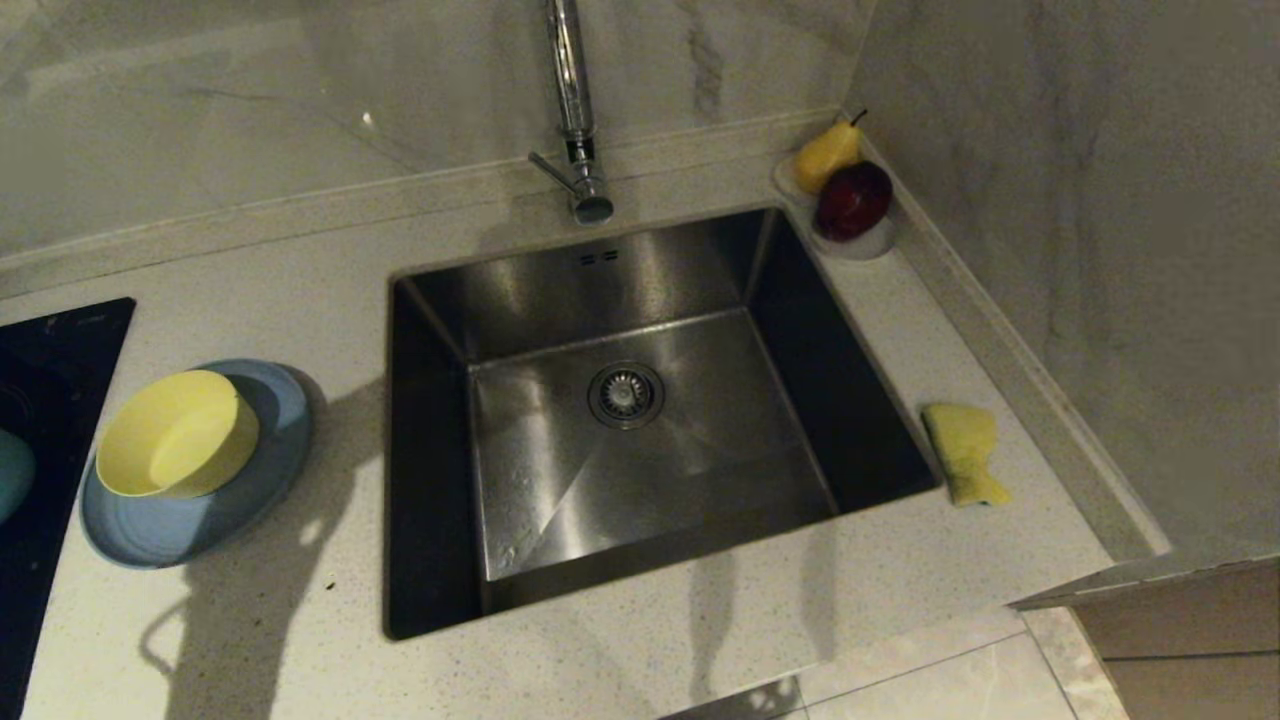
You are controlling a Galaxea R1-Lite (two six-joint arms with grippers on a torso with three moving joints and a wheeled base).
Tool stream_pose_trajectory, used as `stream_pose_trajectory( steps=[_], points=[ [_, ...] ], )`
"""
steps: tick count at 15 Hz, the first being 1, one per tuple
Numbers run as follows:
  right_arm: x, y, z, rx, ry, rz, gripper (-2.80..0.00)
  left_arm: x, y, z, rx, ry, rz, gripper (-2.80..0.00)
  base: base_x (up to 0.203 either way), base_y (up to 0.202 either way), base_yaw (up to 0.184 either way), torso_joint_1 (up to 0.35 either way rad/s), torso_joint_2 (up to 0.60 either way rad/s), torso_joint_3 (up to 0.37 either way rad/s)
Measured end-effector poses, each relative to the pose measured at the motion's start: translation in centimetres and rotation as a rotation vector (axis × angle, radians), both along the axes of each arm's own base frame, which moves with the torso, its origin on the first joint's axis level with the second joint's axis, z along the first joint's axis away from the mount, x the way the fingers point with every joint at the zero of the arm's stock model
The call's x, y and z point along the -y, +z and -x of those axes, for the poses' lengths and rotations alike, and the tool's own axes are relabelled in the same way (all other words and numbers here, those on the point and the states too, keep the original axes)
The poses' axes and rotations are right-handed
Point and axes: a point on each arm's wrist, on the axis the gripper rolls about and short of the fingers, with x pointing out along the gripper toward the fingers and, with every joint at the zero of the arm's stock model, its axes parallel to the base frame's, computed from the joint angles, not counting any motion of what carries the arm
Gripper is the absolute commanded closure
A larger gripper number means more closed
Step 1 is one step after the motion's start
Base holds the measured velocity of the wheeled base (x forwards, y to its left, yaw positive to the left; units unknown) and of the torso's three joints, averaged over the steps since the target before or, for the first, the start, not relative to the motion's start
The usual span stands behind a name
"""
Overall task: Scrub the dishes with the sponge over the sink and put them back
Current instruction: Place the dish soap on the table
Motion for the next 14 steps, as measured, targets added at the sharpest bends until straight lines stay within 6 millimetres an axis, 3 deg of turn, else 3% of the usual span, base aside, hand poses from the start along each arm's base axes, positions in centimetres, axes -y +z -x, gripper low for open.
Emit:
stream_pose_trajectory(
  steps=[9,14],
  points=[
    [0.0,0.0,0.0,0.000,0.000,0.001,0.00,-10.8,0.0,-4.2,0.046,0.492,0.129,0.00,0.000,0.000,0.000,0.000,0.00,0.000],
    [0.0,0.0,0.0,0.000,0.000,0.001,0.00,-17.8,-5.1,-8.4,-0.045,0.806,0.129,0.00,0.000,0.000,0.000,0.000,0.00,0.000]
  ],
)
